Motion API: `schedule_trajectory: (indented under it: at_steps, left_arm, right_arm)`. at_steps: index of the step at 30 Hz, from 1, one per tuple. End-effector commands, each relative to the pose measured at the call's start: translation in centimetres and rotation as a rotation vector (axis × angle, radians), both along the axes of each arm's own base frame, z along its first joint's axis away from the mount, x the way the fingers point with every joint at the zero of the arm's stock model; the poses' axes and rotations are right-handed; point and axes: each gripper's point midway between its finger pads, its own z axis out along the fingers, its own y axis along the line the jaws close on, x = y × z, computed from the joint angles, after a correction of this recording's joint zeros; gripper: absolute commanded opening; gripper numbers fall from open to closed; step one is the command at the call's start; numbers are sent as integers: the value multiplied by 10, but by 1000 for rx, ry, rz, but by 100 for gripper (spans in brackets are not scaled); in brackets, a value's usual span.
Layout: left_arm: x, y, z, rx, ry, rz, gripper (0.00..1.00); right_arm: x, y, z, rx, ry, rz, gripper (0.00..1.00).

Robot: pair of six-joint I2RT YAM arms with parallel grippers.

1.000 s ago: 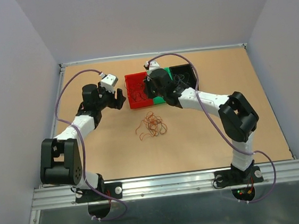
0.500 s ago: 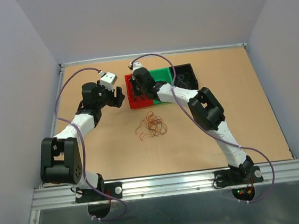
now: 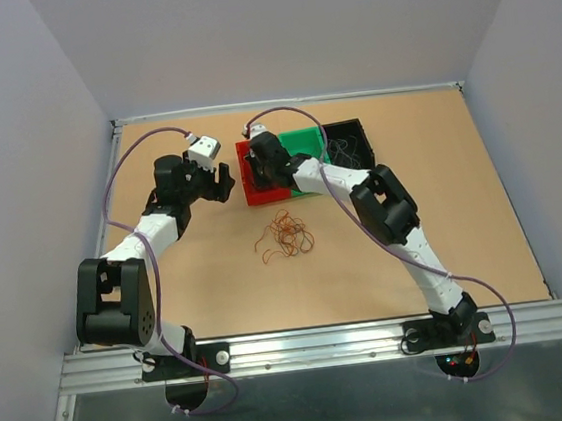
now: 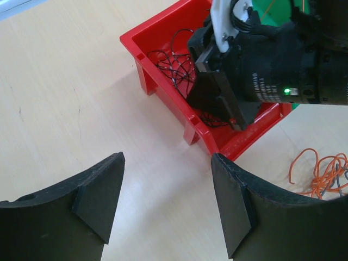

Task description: Untangle the cables

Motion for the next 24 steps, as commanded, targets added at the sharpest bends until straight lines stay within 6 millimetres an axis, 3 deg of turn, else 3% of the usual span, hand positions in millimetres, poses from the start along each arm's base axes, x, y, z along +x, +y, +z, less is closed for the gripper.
schedule_trajectory:
  at_steps: [1, 2, 3, 7, 11, 12, 15, 21, 23, 24]
  left_arm:
    - [1, -5, 21, -10, -65, -34, 76]
    - [0, -6, 22, -12, -72, -39, 76]
    - [-2, -5, 23, -11, -78, -43, 76]
    - [-9, -10, 27, -15, -94, -74, 78]
    - [-15, -14, 29, -17, -102, -101, 80]
    - [-18, -16, 30, -16, -108, -117, 80]
    - [-25, -23, 31, -8, -119, -153, 81]
    - [-21, -23, 27, 17, -105, -122, 82]
    - [-20, -22, 27, 19, -105, -119, 82]
    - [-22, -23, 30, 16, -113, -123, 82]
  right_arm:
    - [-18, -1, 80, 55, -65, 27, 6]
    - [-21, 0, 88, 64, -73, 31, 10]
    - [-25, -3, 88, 54, -69, 32, 23]
    - [-31, -10, 126, 85, -117, 24, 28]
    - [-37, -15, 139, 95, -129, 23, 35]
    - [-41, -17, 144, 100, -131, 25, 43]
    - [-48, -25, 154, 104, -139, 13, 55]
    - [-54, -37, 151, 81, -137, -4, 60]
    - [-60, -42, 156, 85, -137, -4, 68]
    - [-67, -49, 142, 62, -115, -11, 70]
